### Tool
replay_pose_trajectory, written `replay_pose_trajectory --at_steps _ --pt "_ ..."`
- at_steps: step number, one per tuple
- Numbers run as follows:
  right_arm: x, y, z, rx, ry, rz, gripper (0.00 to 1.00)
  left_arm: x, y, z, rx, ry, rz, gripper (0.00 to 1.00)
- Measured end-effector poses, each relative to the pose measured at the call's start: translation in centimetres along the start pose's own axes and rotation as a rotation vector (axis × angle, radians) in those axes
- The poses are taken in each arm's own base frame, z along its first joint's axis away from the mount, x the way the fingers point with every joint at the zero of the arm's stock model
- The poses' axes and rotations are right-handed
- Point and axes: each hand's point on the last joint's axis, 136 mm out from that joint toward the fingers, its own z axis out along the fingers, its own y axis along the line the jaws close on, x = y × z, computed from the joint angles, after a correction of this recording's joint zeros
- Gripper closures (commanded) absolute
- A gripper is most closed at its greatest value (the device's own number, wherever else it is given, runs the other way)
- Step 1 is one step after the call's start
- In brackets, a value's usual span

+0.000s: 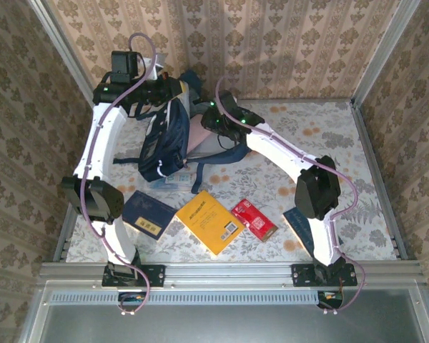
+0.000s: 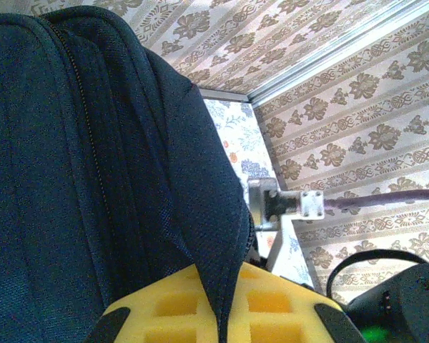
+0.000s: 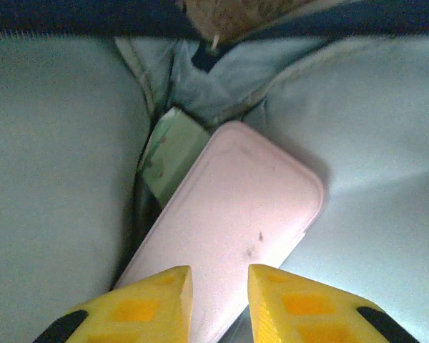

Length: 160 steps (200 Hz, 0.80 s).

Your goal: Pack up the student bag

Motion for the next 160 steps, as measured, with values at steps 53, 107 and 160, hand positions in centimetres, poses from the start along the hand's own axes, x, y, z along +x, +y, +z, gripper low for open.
replay_pose_trajectory --at_steps 53,107,160 --pt "-1.0 -0.9 3.6 0.117 -0.001 -0.055 0.80 -0.1 0.1 -0.1 0.005 -0.002 0.000 1.00" --pt "4.9 -1.6 8.1 0.125 0.186 -0.127 0.77 -0.4 0.3 -0.1 0.015 -0.011 -0.010 1.00" --pt "6.6 6.3 9.0 -0.200 0.263 -0.153 0.61 -0.8 0.5 -0.3 0.027 -0.020 -0.041 1.00"
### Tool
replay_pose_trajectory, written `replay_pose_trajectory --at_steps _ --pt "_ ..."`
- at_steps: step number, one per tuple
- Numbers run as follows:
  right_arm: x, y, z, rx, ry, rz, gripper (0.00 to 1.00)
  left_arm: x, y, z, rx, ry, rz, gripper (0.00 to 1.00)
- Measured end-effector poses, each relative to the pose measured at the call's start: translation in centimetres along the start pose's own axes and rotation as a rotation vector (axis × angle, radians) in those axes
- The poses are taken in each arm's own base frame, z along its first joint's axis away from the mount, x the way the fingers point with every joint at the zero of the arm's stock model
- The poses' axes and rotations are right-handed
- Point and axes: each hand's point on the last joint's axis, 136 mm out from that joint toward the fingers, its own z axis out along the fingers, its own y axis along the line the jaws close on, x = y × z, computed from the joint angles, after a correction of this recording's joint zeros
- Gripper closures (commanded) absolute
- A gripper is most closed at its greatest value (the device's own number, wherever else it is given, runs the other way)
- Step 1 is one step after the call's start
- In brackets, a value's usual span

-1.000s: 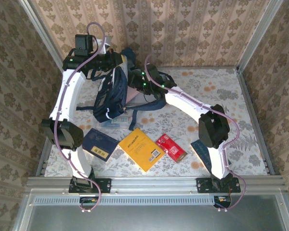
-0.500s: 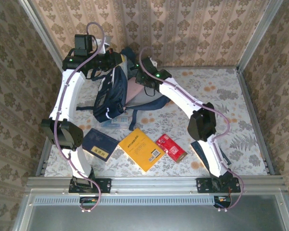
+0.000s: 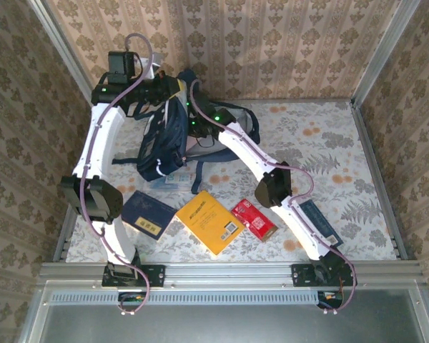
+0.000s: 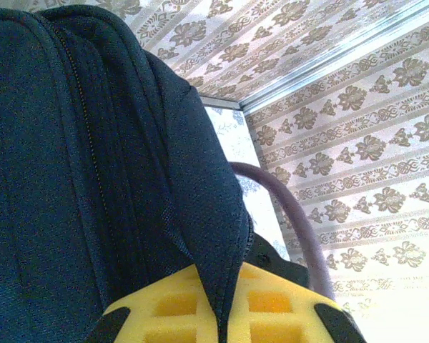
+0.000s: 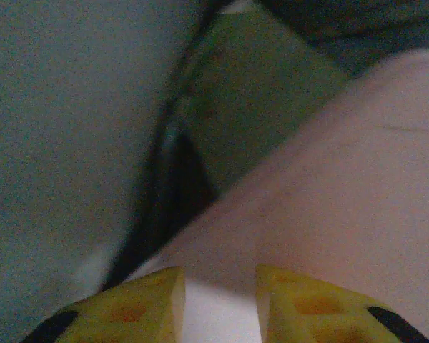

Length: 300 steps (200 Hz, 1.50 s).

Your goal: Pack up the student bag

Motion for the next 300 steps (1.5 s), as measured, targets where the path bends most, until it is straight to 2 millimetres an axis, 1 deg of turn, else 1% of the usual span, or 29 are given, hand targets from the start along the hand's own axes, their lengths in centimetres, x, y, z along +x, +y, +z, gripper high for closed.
replay_pose_trajectory --at_steps 10,28,38,56,73,96,122,144,169,202,223,237,246,254,263,277,290,300 --pt "-0.2 0.6 -0.5 -0.025 -0.003 -0.021 0.60 -0.2 0.2 -0.1 -0.002 -0.005 -0.004 1.00" --pt "-0.5 0.8 -1.6 -0.014 -0.007 -0.078 0.56 -0.4 0.8 0.0 -0.002 -0.015 -0.006 1.00" --pt "-0.9 0.6 -2.4 0.017 -0.019 -0.124 0.53 -0.3 1.1 0.1 -0.004 -0.014 -0.009 1.00" --pt "-2.0 -0.3 -4.4 0.112 -0.058 -0.207 0.51 -0.1 1.6 0.1 -0.010 -0.016 -0.022 1.00" --pt "-3.6 -1.0 -7.3 0.215 -0.114 -0.286 0.51 -0.2 2.2 0.0 -0.018 -0.022 -0.031 1.00" --pt "-5.8 -1.3 -11.9 0.334 -0.186 -0.382 0.50 -0.2 2.8 -0.1 -0.038 -0.029 -0.036 1.00" --pt "-7.4 -2.4 -16.0 0.486 -0.239 -0.468 0.47 -0.2 3.6 -0.2 -0.086 -0.040 -0.015 1.00" --pt "-7.9 -3.9 -18.4 0.630 -0.233 -0.546 0.41 0.2 4.1 -0.5 -0.135 -0.044 0.007 1.00" --pt "-7.6 -5.8 -20.6 0.804 -0.177 -0.663 0.35 0.5 4.3 -0.7 -0.187 -0.046 0.036 1.00" --pt "-7.0 -7.5 -24.0 0.966 -0.128 -0.766 0.29 1.1 4.3 -0.2 -0.210 -0.032 0.054 1.00" --pt "-6.2 -8.8 -25.6 1.027 -0.086 -0.774 0.27 1.6 4.2 0.2 -0.217 -0.018 0.063 1.00" --pt "-5.2 -10.6 -25.8 1.063 -0.029 -0.762 0.27 2.0 4.2 0.5 -0.225 -0.010 0.073 1.00" --pt "-4.1 -12.2 -25.6 1.087 0.023 -0.755 0.27 2.2 4.4 0.7 -0.228 -0.005 0.077 1.00" --pt "-2.8 -13.8 -25.3 1.106 0.077 -0.752 0.27 2.4 4.5 0.9 -0.230 0.002 0.076 1.00" --pt "-0.7 -16.1 -24.8 1.118 0.157 -0.748 0.27 2.8 4.8 1.1 -0.233 0.011 0.073 1.00" --pt "2.6 -19.3 -24.6 1.119 0.266 -0.722 0.27 3.2 5.2 1.3 -0.241 0.021 0.069 1.00" --pt "4.8 -21.3 -24.9 1.097 0.321 -0.676 0.27 3.3 5.5 1.4 -0.250 0.025 0.065 1.00" --pt "6.2 -22.1 -25.2 1.060 0.333 -0.635 0.27 3.3 5.6 1.3 -0.254 0.024 0.064 1.00"
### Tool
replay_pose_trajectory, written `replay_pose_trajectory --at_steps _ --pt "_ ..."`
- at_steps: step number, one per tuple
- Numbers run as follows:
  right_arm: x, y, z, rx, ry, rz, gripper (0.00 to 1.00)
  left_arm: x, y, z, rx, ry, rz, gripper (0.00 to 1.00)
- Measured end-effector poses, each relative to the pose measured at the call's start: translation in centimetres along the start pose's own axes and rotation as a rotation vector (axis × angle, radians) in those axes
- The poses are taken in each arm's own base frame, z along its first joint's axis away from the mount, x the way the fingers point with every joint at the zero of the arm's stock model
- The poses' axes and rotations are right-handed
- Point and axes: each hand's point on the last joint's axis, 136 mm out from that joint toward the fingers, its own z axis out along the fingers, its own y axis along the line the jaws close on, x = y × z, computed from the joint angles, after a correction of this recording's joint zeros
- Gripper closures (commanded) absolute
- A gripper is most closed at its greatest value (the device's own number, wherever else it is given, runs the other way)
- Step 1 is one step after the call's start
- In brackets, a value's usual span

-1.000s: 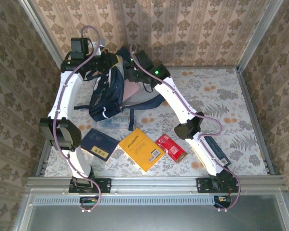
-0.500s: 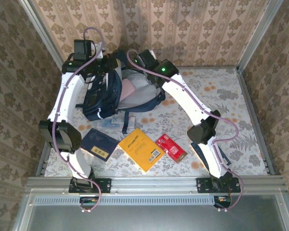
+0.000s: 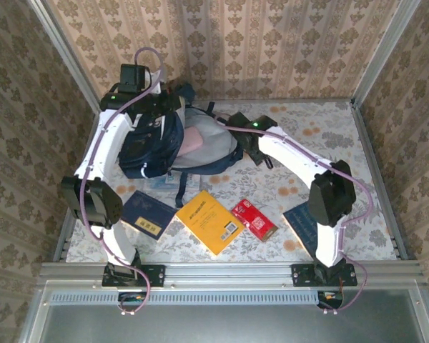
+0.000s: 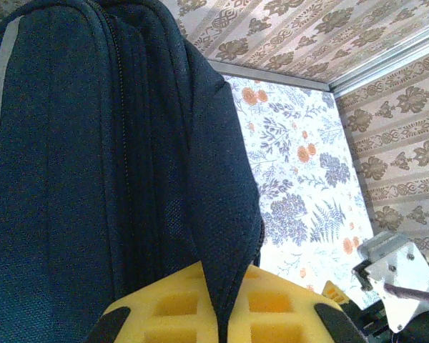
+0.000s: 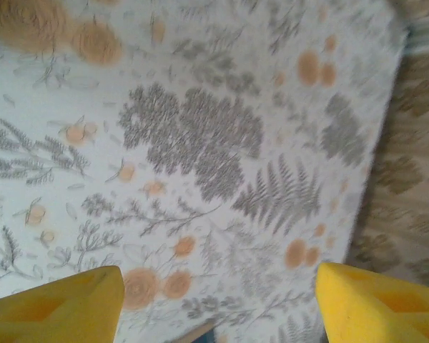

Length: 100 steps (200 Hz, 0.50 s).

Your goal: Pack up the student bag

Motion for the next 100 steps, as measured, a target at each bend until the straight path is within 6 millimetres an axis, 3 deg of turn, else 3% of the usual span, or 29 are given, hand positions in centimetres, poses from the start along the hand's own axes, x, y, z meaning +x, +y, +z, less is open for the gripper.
replay_pose_trajectory --at_steps 20,40,78,100 --pt "1.8 1.1 -0.5 -0.145 -0.032 0.100 0.28 -0.2 0.3 -0.1 -0.006 -0.007 -0.003 1.00" --pt "2.3 3.7 -2.4 -0.365 -0.111 0.221 0.34 -1.0 1.3 -0.8 -0.007 -0.025 -0.023 1.00" --pt "-0.5 10.9 -4.2 -0.786 -0.185 0.437 0.50 -3.4 3.4 -2.6 0.007 -0.097 -0.095 1.00" --pt "-2.5 15.2 -3.8 -0.943 -0.153 0.495 0.53 -3.3 3.8 -1.6 0.050 -0.105 -0.133 1.00"
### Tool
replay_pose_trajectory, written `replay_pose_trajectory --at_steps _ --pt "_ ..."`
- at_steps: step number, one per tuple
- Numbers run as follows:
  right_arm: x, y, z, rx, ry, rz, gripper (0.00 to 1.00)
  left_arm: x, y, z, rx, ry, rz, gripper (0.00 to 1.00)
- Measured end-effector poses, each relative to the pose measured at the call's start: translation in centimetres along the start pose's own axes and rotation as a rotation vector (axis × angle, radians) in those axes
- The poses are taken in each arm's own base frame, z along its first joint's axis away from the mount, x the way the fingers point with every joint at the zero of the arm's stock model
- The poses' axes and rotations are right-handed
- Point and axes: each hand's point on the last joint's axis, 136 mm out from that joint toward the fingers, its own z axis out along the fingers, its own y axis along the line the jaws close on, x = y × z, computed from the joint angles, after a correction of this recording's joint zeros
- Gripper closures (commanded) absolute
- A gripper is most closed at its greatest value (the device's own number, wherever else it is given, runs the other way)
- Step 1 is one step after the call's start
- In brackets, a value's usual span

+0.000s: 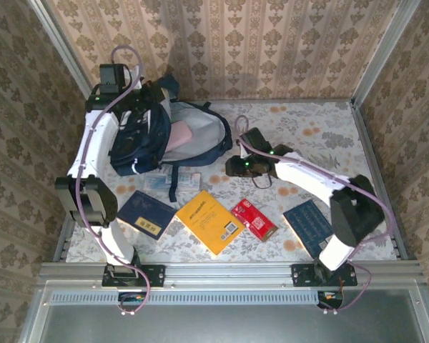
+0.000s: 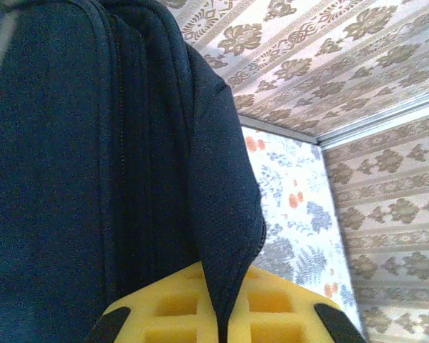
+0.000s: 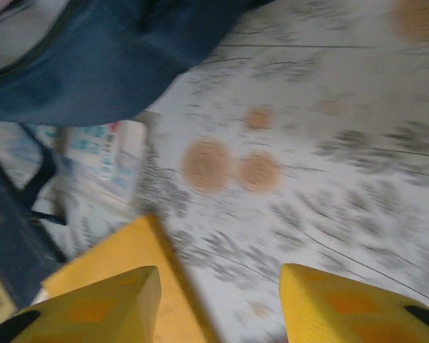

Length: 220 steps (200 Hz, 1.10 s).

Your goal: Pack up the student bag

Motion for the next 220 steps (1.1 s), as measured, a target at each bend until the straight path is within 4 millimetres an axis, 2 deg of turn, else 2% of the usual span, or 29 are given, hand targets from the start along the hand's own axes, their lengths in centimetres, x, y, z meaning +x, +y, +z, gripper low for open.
replay_pose_trajectory --at_steps 20,40,106,140,220 --pt "1.0 1.6 3.5 -0.069 0.050 0.047 0.56 1.5 0.9 1.8 0.027 0.036 -0.048 1.00" --pt "1.9 3.0 6.0 -0.104 0.091 0.070 0.56 3.1 1.4 3.1 0.042 0.069 -0.072 1.00" --pt "1.1 6.4 10.4 -0.160 0.118 0.083 0.61 4.7 2.5 4.8 0.082 0.077 -0.104 1.00" --pt "0.9 7.2 11.3 -0.130 0.122 0.063 0.65 5.3 2.6 5.3 0.110 0.086 -0.149 1.00" --pt "1.7 5.8 11.1 -0.049 0.119 0.016 0.64 5.3 2.6 5.5 0.139 0.083 -0.198 1.00"
